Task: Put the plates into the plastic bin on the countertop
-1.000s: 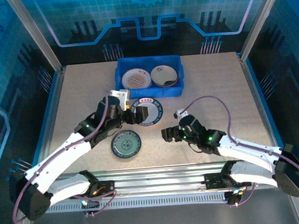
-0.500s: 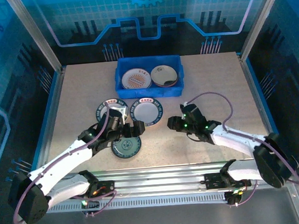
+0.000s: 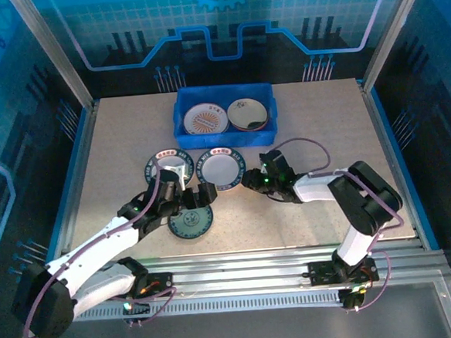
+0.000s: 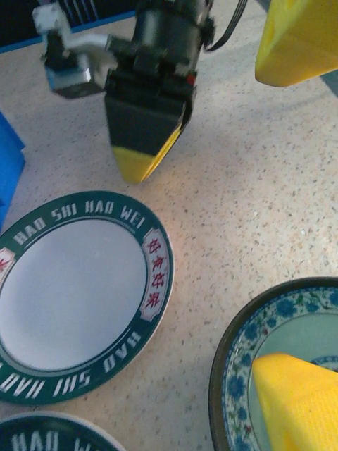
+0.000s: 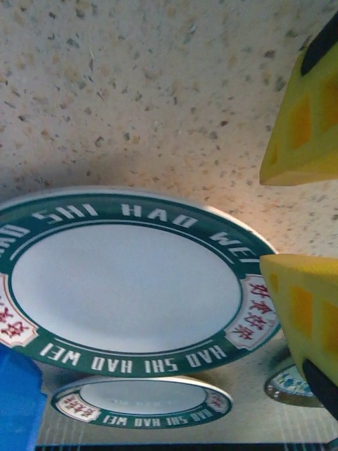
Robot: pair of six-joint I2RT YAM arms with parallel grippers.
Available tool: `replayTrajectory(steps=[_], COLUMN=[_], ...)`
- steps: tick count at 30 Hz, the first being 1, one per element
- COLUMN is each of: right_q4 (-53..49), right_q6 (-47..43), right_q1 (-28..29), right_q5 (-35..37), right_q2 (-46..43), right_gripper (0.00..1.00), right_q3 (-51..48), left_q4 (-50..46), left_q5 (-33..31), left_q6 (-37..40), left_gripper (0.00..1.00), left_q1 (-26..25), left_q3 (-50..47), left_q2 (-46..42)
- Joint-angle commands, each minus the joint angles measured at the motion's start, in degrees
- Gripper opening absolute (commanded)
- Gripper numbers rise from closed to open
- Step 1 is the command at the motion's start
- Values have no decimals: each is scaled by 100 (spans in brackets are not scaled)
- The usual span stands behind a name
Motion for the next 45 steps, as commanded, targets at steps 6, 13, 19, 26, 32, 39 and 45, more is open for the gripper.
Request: replayTrajectory(steps=[6,13,19,26,32,39,45], right_q4=[733,816,704,415,190,536,421], right_q6=[362,547,623,693,637,770,991], right_q1=[-51,-47,-23,-49,-133,-508,-958], right_q5=[-187,-237,-225,-164,-104,-689,-1685], right_q2=[512,828,982,1019,689,-213,-1118], right_gripper=[29,29,27,9,0,0,0], right_q3=[289,441,585,647,525,-205,-815], left_q4=[393,445,488,517,468,507,832], left_q5=[499,420,414,447,412,370,499], left_q6=[26,35,52,92,121,194,144], left_gripper=[97,97,97,97,98,98,97], left_q1=[34,45,112,171,234,423,638], left_q3=[8,-111,-158,-140,-123,-35,-18], left_q2=[-12,32,100,209,235,330,670])
